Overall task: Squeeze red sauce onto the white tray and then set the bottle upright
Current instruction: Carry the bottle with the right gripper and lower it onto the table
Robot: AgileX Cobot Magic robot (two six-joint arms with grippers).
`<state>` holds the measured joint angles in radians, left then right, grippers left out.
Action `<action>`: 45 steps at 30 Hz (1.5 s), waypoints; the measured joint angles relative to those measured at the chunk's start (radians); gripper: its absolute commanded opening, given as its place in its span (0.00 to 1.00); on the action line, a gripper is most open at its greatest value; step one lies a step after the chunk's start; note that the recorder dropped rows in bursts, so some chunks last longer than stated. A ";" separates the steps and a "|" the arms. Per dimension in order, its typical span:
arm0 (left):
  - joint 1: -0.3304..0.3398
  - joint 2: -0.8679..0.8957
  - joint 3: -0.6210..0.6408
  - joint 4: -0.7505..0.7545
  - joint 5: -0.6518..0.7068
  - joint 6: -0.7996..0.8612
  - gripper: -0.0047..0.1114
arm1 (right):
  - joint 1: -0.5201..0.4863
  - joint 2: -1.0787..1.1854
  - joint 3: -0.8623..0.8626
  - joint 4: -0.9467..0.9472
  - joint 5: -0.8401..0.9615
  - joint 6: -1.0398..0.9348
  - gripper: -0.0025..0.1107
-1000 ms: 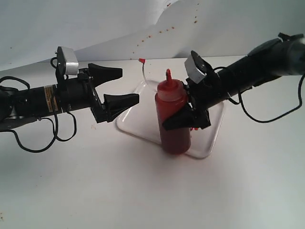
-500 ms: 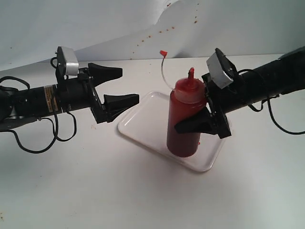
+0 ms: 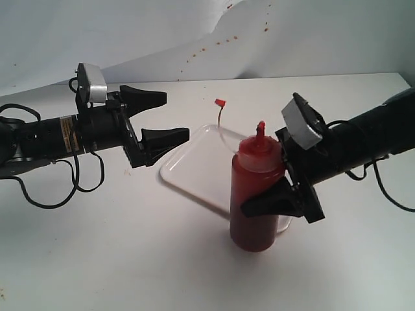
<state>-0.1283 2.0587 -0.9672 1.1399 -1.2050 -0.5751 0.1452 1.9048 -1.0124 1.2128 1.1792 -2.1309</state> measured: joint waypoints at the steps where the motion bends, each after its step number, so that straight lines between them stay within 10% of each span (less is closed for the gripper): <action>1: 0.000 0.000 0.000 0.000 0.000 0.000 0.94 | 0.017 0.000 0.007 0.004 0.000 0.000 0.02; 23: 0.000 0.000 0.000 0.000 0.000 0.002 0.94 | 0.144 0.000 0.014 -0.125 0.002 0.039 0.03; 33: 0.000 0.000 0.000 0.000 0.000 0.002 0.94 | 0.144 0.000 0.014 -0.125 -0.013 0.048 0.58; 45: 0.000 0.000 0.000 0.000 0.000 0.002 0.94 | 0.144 -0.002 0.048 -0.069 -0.026 0.065 0.70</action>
<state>-0.1283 2.0587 -0.9672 1.1399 -1.2050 -0.5728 0.2896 1.9033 -0.9649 1.1441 1.1528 -2.0656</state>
